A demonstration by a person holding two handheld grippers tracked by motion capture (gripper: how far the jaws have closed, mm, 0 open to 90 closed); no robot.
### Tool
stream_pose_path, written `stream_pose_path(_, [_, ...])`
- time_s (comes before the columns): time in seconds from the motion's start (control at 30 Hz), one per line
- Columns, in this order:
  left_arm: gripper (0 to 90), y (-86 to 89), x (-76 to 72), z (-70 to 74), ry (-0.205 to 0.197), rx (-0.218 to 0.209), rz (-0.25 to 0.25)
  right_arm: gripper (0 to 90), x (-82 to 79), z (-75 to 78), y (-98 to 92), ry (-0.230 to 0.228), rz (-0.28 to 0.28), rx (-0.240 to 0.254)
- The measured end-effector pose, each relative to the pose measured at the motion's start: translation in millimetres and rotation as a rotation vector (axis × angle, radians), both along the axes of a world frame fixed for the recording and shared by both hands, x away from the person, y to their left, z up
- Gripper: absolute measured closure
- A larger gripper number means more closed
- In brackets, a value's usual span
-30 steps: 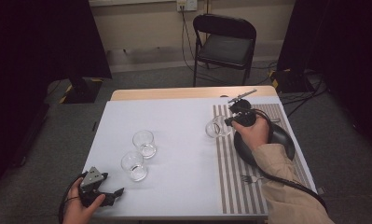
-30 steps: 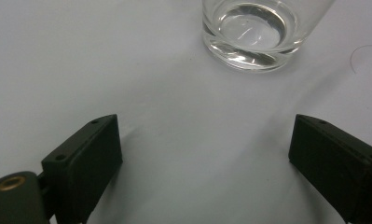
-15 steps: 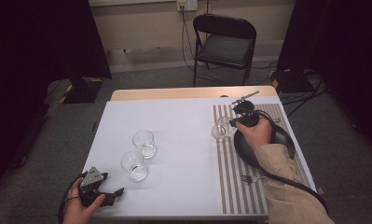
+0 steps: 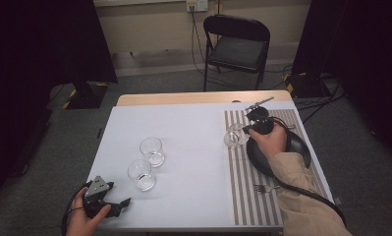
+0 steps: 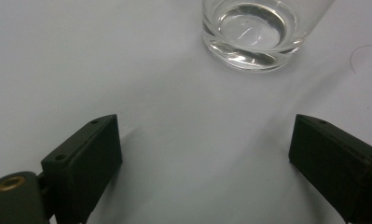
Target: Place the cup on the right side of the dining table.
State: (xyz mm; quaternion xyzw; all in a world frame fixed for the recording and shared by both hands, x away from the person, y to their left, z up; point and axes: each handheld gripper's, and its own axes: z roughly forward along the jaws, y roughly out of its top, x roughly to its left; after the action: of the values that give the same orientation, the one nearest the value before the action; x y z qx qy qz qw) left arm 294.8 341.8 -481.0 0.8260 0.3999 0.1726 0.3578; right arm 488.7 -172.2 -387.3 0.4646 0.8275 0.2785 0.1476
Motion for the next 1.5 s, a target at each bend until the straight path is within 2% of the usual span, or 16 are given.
stream_pose_path(0.47, [8.5,-0.1,-0.1,-0.1,0.000,-0.002,0.000,85.4,-4.2,-2.8,-2.9,-0.017,-0.025,0.025])
stream_pose_path(0.63, [8.5,-0.1,-0.1,0.0,0.001,-0.001,0.001,78.4,-6.8,-6.4,0.5,-0.031,-0.032,0.016])
stream_pose_path(0.8, [8.5,0.0,0.1,0.0,0.000,0.000,-0.001,76.0,-7.6,-7.5,2.4,-0.041,-0.038,0.010])
stream_pose_path(0.9, [8.5,0.0,0.0,0.0,0.001,-0.001,0.000,69.5,-7.3,-8.7,5.8,-0.052,-0.044,-0.003])
stream_pose_path(1.03, [8.5,0.0,0.0,0.0,0.000,0.000,0.000,65.6,-4.9,-9.7,6.9,-0.058,-0.053,0.006])
stream_pose_path(1.17, [8.5,0.0,0.0,0.0,0.000,-0.001,0.000,63.4,-3.0,-10.0,9.3,-0.078,-0.051,0.001])
stream_pose_path(1.5, [8.5,0.0,0.0,0.0,0.000,0.000,0.000,58.3,0.2,-9.9,9.4,-0.084,-0.058,0.009])
